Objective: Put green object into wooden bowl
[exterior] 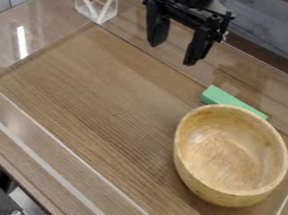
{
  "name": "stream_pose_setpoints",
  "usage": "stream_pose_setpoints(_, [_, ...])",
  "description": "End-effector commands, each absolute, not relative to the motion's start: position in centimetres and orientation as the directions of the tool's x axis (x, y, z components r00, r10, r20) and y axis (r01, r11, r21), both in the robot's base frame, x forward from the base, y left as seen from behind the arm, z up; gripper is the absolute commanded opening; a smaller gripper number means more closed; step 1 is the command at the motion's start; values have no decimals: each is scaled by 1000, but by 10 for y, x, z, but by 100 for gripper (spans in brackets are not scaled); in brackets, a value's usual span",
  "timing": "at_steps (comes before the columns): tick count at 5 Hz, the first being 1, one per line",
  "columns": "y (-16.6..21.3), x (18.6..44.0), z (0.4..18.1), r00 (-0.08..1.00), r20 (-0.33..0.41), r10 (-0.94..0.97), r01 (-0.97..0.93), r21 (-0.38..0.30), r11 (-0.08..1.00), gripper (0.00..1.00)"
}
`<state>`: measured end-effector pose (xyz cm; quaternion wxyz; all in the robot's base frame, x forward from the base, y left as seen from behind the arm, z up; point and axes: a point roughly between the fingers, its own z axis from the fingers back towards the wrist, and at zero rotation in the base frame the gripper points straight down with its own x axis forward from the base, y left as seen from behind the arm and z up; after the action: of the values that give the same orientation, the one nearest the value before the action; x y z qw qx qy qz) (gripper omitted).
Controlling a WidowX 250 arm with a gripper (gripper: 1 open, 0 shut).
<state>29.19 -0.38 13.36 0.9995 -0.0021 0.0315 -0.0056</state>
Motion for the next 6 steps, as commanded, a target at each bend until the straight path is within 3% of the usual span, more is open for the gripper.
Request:
stream_pose_setpoints(1, [-2, 299, 126, 997, -67, -34, 33, -11, 999, 100])
stream_pose_setpoints(3, [-57, 324, 102, 999, -41, -5, 3, -41, 999, 100])
stream_pose_setpoints(4, [-71, 337, 93, 993, -24, 118, -119, -67, 991, 100])
stream_pose_setpoints(6, [-66, 356, 78, 927, 5, 376, -372, -123, 920, 100])
